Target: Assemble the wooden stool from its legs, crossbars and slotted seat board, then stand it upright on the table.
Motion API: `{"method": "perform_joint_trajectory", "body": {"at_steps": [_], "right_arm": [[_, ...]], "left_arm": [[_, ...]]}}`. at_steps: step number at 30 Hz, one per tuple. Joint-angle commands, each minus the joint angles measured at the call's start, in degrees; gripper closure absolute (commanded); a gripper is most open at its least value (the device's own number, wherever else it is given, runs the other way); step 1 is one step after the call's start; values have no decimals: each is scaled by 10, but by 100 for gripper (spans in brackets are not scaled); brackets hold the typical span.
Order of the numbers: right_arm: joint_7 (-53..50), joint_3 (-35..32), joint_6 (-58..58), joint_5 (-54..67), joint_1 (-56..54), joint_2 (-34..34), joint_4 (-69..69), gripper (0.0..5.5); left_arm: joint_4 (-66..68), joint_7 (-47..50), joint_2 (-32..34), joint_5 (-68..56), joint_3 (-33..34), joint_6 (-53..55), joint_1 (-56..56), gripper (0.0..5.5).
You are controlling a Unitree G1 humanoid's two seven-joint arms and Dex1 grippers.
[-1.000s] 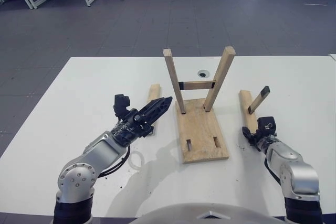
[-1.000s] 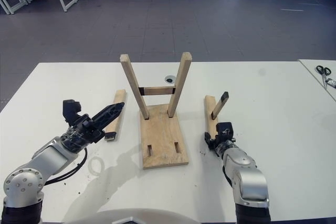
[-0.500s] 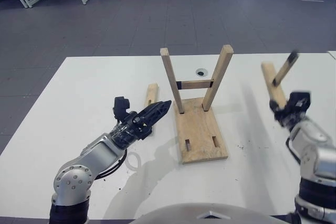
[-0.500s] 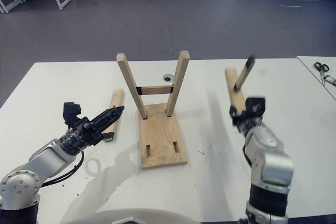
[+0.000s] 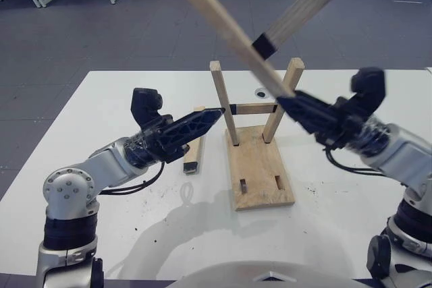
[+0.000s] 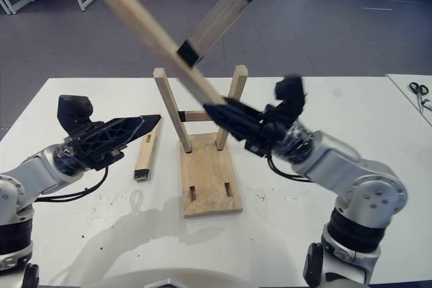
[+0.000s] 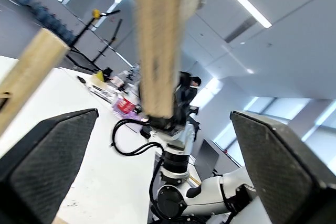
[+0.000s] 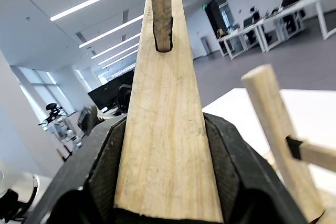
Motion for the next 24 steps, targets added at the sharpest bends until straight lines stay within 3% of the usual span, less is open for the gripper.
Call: {"method": "perform_joint_trajectory", "body": {"at_steps": [1, 9, 15, 21, 24], "right_arm": [[8, 38, -22, -4, 9, -14, -10, 347], [16, 100, -47, 21, 28, -33, -32, 347], [34, 130, -60, -1, 39, -52, -31, 347], [36, 147, -73, 7, 39, -63, -22, 347], [23, 154, -71, 39, 38, -71, -8, 347]], "left_arm": [[10, -3, 4, 4, -9, 12, -21, 85], [23, -11, -13, 54, -19, 8, -20, 85], [38, -25, -2, -80, 0, 29, -19, 190], [31, -39, 0, -95, 5, 47, -10, 289], [25, -38, 4, -92, 3, 48, -6, 296]]}}
